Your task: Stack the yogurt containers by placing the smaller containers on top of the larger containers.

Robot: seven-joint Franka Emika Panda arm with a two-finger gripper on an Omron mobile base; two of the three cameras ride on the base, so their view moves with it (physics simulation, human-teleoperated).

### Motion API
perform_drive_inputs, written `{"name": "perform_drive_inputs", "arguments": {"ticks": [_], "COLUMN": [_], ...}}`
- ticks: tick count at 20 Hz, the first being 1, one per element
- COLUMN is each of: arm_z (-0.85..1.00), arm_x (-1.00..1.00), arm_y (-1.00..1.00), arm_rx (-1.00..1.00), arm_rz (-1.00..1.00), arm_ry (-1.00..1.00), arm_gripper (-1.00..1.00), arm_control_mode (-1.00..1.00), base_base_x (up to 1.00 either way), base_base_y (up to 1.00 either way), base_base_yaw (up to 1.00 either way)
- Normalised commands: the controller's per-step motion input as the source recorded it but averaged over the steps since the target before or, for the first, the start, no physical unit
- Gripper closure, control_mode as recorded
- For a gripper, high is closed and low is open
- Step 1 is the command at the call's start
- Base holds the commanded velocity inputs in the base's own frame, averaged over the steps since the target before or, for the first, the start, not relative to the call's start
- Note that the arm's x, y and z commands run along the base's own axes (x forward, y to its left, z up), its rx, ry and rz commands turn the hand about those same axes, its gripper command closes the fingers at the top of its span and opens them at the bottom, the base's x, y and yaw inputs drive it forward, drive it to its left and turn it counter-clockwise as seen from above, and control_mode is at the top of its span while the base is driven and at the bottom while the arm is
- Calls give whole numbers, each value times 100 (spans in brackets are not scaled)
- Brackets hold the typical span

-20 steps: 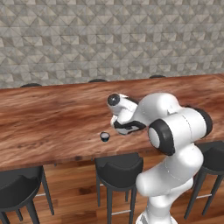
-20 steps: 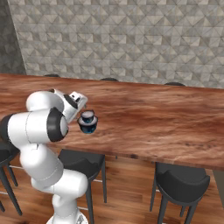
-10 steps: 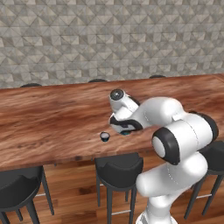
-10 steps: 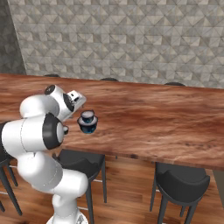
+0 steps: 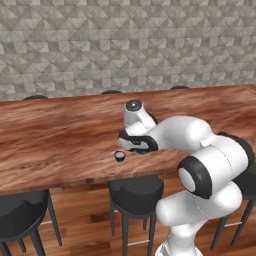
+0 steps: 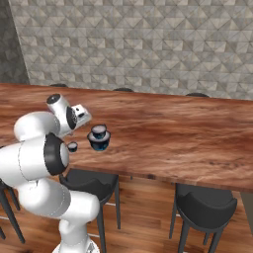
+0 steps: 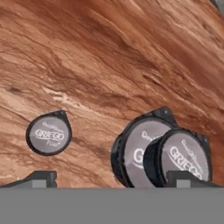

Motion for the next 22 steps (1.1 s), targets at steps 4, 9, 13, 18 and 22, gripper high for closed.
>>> {"name": "perform_drive_inputs", "arguments": {"ticks": [4, 9, 13, 18, 22], "arm_z": [0, 0, 0, -8, -16], "arm_x": [-29, -20, -4, 0, 0], "arm_y": [36, 33, 24, 14, 4], "arm_rx": [13, 9, 4, 1, 0], "arm_rz": [-5, -3, 0, 0, 0], "arm_ry": [12, 12, 8, 2, 0], "arm_gripper": [-100, -100, -100, -100, -100], "arm_control_mode": [-100, -100, -100, -100, -100], "base_base_x": [0, 0, 0, 0, 0], "base_base_y": [0, 0, 0, 0, 0], "base_base_yaw": [0, 0, 0, 0, 0]}}
